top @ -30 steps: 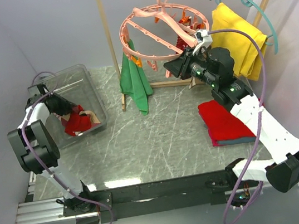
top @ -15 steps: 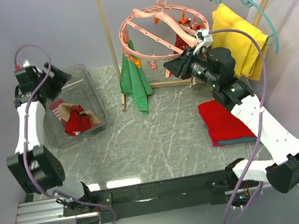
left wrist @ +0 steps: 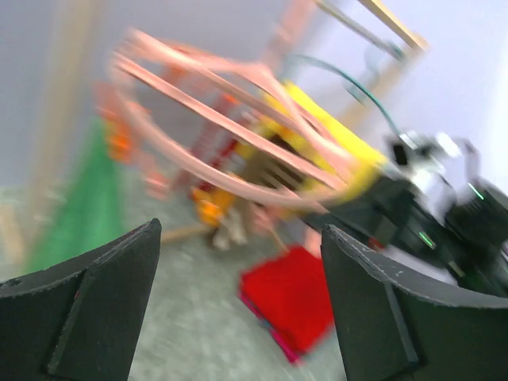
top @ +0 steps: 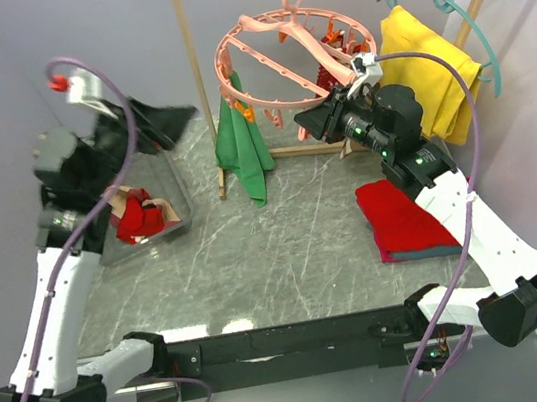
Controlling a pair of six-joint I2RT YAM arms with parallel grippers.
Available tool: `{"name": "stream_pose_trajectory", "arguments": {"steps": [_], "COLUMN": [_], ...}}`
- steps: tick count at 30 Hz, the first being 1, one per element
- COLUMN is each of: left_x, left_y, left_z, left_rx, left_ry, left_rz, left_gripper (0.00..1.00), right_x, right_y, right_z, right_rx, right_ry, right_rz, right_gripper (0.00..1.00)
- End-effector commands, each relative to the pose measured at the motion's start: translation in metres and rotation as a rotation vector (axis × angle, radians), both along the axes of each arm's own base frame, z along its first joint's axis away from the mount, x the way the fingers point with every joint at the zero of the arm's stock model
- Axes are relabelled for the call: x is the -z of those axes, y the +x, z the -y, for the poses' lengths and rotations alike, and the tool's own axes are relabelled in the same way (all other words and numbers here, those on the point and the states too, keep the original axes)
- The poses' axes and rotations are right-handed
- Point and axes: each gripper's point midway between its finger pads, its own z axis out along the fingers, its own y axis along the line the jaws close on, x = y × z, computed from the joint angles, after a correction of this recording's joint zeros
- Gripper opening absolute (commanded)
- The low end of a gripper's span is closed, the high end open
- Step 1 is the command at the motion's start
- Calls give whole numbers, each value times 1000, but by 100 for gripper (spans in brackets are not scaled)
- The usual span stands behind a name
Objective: Remove the socks clipped to the hanger
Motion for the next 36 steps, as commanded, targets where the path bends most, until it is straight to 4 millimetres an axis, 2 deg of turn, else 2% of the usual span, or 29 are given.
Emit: {"name": "stream_pose_trajectory", "arguments": {"steps": [1,2,3,4,5,6,7,8,9,10,11,12,14,15,16,17,18,19,20,21,23,25,29,32,36], "left_x": [33,40,58,57,64,81,88,92,114,120,131,152,167,193,202,197,222,227,224,242,247,241,213,183,158], "left_y": [-34,-41,-40,-59,-66,-70,-88,-94,-98,-109,-114,-118,-126,-127,-138,-135,-137,-140,-135,-133,-133,-132,-132,-127,-120], "left_z": [56,62,66,75,81,89,101,108,115,127,133,139,154,160,169,173,179,185,187,193,200,209,220,227,225], "left_rx": [183,193,180,224,245,266,320,336,346,369,382,389,394,388,409,384,386,381,350,345,346,367,395,388,353], "left_ry": [36,37,36,20,14,15,17,13,33,30,41,62,52,75,74,32,59,50,13,35,30,6,-32,-39,-39], "left_rz": [-19,-21,-43,-31,-34,-57,-66,-61,-96,-96,-106,-137,-159,-190,-188,-148,-171,-163,-140,-156,-150,-112,-37,24,89], "left_gripper": [85,86,86,86,86,86,86,85,85,85,85,85,86,86,87,88,89,89,89,89,89,89,87,85,80], "right_x": [-12,-12,-12,-12,-12,-12,-12,-11,-10,-10,-9,-8,-6,-6,-6,-7,-7,-8,-10,-11,-12,-10,-6,-4,-1], "right_y": [-17,-19,-19,-19,-20,-20,-20,-22,-23,-23,-25,-25,-27,-28,-29,-32,-33,-34,-37,-38,-40,-40,-41,-42,-43], "right_z": [1,2,2,3,3,4,4,5,5,5,6,7,8,7,7,7,7,6,5,5,6,7,8,6,4], "right_rx": [-30,-28,-28,-25,-25,-24,-21,-20,-20,-19,-18,-14,-11,-13,-15,-16,-19,-24,-33,-36,-36,-31,-29,-35,-41], "right_ry": [6,7,6,7,7,7,7,9,10,12,15,15,25,27,30,45,52,59,71,73,74,67,66,75,93], "right_rz": [-4,-5,-6,-7,-9,-9,-11,-14,-15,-15,-19,-21,-29,-31,-35,-41,-46,-48,-48,-47,-49,-60,-75,-88,-112], "right_gripper": [2,2,2,2,2,2,2,2,3,3,3,3,3,3,3,3,4,4,4,4,5,6,7,8,9]}}
